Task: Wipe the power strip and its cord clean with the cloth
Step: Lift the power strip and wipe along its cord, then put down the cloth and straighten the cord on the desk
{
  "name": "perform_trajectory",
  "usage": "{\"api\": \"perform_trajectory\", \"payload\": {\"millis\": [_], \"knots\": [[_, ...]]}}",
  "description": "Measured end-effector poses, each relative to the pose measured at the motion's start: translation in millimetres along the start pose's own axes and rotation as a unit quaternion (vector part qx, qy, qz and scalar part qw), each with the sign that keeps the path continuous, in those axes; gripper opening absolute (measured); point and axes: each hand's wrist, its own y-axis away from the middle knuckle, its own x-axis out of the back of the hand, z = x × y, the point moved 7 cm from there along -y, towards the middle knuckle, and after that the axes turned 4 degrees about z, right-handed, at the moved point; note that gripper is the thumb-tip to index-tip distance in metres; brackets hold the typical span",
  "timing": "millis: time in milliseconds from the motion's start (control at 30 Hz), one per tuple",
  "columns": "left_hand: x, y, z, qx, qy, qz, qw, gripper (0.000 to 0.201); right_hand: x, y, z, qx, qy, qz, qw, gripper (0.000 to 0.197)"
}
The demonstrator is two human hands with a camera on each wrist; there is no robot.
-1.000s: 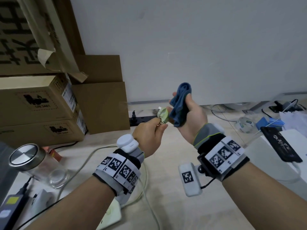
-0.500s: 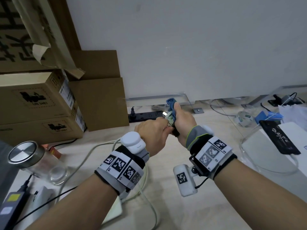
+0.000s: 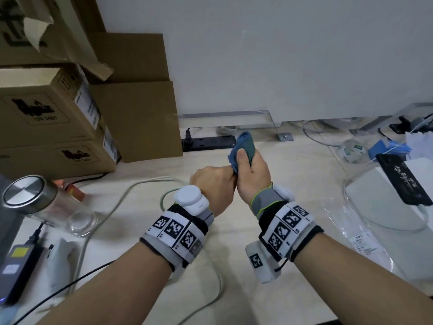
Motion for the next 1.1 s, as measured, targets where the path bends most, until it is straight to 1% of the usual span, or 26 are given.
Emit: {"api": "perform_trajectory", "payload": {"millis": [33, 67, 133, 200, 233, 300, 333, 400, 467, 500, 533, 600, 667, 700, 733, 800, 833, 867, 933, 1000, 1067, 1100], "knots": [[-7.3, 3.4, -2.7, 0.004, 0.018, -0.007, 1.000, 0.022, 1.4, -0.6, 8.6, -0.018, 0.006, 0.012, 1.000, 0.025], [-16.5, 6.6, -7.3, 0.010, 0.039, -0.014, 0.999, 0.024, 1.3, -1.8, 20.4, -0.051, 0.015, 0.014, 0.998, 0.031], [-40.7, 12.8, -19.7, 0.026, 0.060, -0.042, 0.997, 0.027, -6.4, -1.3, 52.0, -0.147, 0.021, -0.027, 0.989, 0.037], [-68.7, 21.5, -31.7, 0.023, -0.006, -0.092, 0.995, 0.030, -12.0, 7.5, 77.7, -0.218, 0.021, -0.063, 0.974, 0.035], [-81.1, 26.3, -37.5, 0.014, -0.054, -0.118, 0.991, 0.029, -11.2, 10.7, 86.2, -0.227, 0.034, -0.066, 0.971, 0.033], [-104.9, 38.1, -48.5, -0.002, -0.118, -0.177, 0.977, 0.030, -5.8, 15.6, 96.0, -0.207, 0.090, -0.070, 0.972, 0.037], [-115.4, 44.6, -52.3, -0.011, -0.127, -0.204, 0.971, 0.034, -4.1, 17.5, 100.5, -0.196, 0.117, -0.074, 0.971, 0.038], [-129.8, 55.7, -54.7, -0.028, -0.114, -0.236, 0.965, 0.042, -3.3, 21.7, 105.9, -0.183, 0.146, -0.091, 0.968, 0.034], [-133.8, 63.5, -55.0, -0.030, -0.057, -0.236, 0.970, 0.043, -5.2, 25.5, 107.2, -0.172, 0.173, -0.107, 0.964, 0.036], [-133.0, 67.3, -57.7, -0.017, -0.012, -0.226, 0.974, 0.043, -7.1, 27.1, 104.6, -0.161, 0.183, -0.114, 0.963, 0.037], [-129.9, 71.3, -62.5, 0.002, 0.040, -0.205, 0.978, 0.042, -10.3, 27.7, 102.9, -0.148, 0.182, -0.124, 0.964, 0.034], [-119.8, 80.2, -79.1, 0.052, 0.130, -0.148, 0.979, 0.039, -21.0, 31.1, 98.9, -0.131, 0.144, -0.165, 0.967, 0.026], [-107.8, 89.3, -102.7, 0.121, 0.197, -0.095, 0.968, 0.035, -35.0, 37.1, 99.3, -0.155, 0.086, -0.203, 0.963, 0.020], [-101.0, 93.9, -115.5, 0.169, 0.232, -0.073, 0.955, 0.032, -42.1, 41.6, 99.4, -0.178, 0.057, -0.217, 0.958, 0.016], [-94.5, 99.1, -127.7, 0.218, 0.272, -0.055, 0.936, 0.029, -50.2, 46.7, 98.5, -0.202, 0.022, -0.225, 0.953, 0.014], [-80.8, 105.6, -140.3, 0.293, 0.376, -0.026, 0.879, 0.025, -65.4, 56.2, 92.7, -0.250, -0.051, -0.238, 0.937, 0.015], [-71.6, 112.3, -145.6, 0.322, 0.418, -0.015, 0.849, 0.025, -78.9, 64.6, 86.2, -0.268, -0.090, -0.259, 0.924, 0.015], [-62.6, 117.2, -147.5, 0.340, 0.447, -0.008, 0.828, 0.028, -91.2, 72.4, 81.3, -0.287, -0.124, -0.280, 0.908, 0.017], [-47.2, 124.1, -147.6, 0.360, 0.482, 0.001, 0.798, 0.033, -109.2, 85.5, 70.3, -0.318, -0.176, -0.311, 0.878, 0.024], [-36.0, 133.7, -147.6, 0.368, 0.509, 0.006, 0.779, 0.036, -124.8, 96.9, 65.1, -0.353, -0.212, -0.322, 0.853, 0.032], [-28.2, 144.2, -150.3, 0.375, 0.534, 0.012, 0.758, 0.037, -138.5, 107.0, 60.3, -0.377, -0.224, -0.331, 0.836, 0.041], [-22.4, 153.9, -157.4, 0.382, 0.538, 0.026, 0.751, 0.036, -149.0, 115.0, 56.4, -0.389, -0.219, -0.344, 0.826, 0.047]]}}
